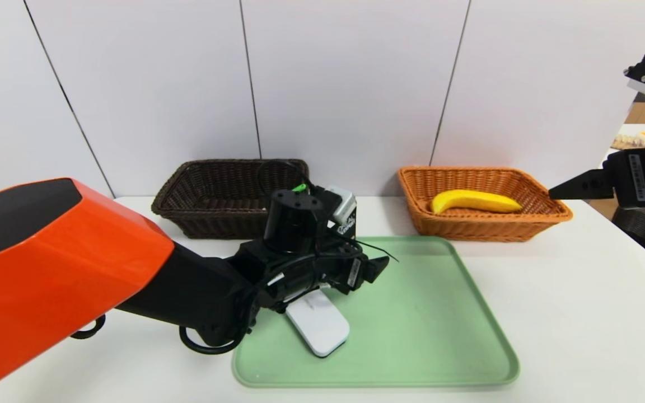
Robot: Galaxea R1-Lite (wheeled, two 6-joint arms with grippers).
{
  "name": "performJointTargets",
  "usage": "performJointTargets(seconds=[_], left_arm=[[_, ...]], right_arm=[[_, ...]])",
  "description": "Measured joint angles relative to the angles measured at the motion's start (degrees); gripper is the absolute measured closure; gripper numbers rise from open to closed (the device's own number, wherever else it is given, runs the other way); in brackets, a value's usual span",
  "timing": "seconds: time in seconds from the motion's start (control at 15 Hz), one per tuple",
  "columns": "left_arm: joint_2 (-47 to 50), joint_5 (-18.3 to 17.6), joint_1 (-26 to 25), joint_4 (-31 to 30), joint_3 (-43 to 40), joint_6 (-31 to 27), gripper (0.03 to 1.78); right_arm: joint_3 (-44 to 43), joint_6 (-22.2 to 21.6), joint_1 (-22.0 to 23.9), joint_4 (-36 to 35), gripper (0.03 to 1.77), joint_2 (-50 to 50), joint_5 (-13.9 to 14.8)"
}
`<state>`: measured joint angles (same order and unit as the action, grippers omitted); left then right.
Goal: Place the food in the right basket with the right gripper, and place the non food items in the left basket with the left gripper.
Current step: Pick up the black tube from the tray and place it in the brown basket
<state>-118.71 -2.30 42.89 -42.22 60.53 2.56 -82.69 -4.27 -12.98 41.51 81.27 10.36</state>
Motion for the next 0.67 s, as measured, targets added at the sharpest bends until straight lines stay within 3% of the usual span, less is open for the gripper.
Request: performJointTargets(seconds=[0.67], left_arm=[[-1.93,3.56,0.00,-3.27,0.88,0.27,0.12]], right_arm=[[1.93,0.13,0.12,-0.11,0.11,-1.78,-0.91]])
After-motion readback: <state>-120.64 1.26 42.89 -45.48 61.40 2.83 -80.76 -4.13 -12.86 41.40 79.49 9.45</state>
